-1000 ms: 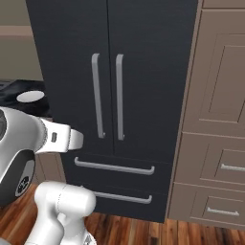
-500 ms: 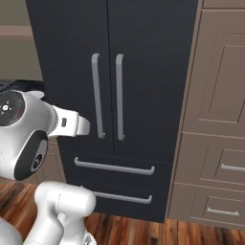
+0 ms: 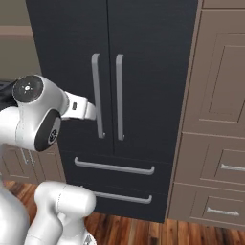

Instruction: Move the hot dog bun to the plate on the dining table and place the condiment next to that plate. Then navigate to the fridge and take the sausage and place it on the plate as well.

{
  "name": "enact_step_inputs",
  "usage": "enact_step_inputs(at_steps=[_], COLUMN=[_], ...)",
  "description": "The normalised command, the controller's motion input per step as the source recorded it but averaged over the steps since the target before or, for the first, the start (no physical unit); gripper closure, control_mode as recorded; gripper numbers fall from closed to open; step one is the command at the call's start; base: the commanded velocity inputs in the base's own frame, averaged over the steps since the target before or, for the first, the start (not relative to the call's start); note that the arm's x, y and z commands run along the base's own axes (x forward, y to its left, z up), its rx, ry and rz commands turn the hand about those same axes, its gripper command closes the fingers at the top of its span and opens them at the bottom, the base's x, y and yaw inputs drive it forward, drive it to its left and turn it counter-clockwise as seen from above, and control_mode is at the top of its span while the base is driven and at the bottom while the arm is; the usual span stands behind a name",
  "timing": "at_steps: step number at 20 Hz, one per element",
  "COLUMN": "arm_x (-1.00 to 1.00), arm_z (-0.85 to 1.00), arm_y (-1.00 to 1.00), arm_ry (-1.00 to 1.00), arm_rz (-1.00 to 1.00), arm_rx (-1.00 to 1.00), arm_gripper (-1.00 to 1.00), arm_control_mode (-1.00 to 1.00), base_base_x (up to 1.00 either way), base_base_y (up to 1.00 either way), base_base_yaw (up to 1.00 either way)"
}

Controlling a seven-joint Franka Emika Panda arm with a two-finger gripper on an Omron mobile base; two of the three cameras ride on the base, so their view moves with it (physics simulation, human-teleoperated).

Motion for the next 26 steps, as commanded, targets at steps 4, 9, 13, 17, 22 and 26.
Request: enact_step_inputs(at_steps=[4, 9, 13, 17, 22, 26], arm_x=[0.66, 0.49, 0.28, 0.16, 0.37, 0.51], arm_z=[0.18, 0.13, 0.10, 0.14, 0.05, 0.00], arm_y=[0.00, -0.01, -0.14, -0.27, -0.05, 0.04], arm_ry=[0.00, 0.00, 0.00, 0.00, 0.00, 0.01], arm_rz=[-0.04, -0.05, -0.04, -0.01, -0.02, -0.06], arm_rx=[0.00, 0.00, 0.00, 0.00, 0.00, 0.00], arm_gripper=[-1.00, -1.00, -1.00, -1.00, -1.00, -1.00], arm_control_mode=[-1.00, -1.00, -1.00, -1.00, -1.00, -1.00], base_base_x=[0.00, 0.00, 0.00, 0.00, 0.00, 0.00], base_base_y=[0.00, 0.00, 0.00, 0.00, 0.00, 0.00], base_base_yaw=[0.00, 0.00, 0.00, 0.00, 0.00, 0.00])
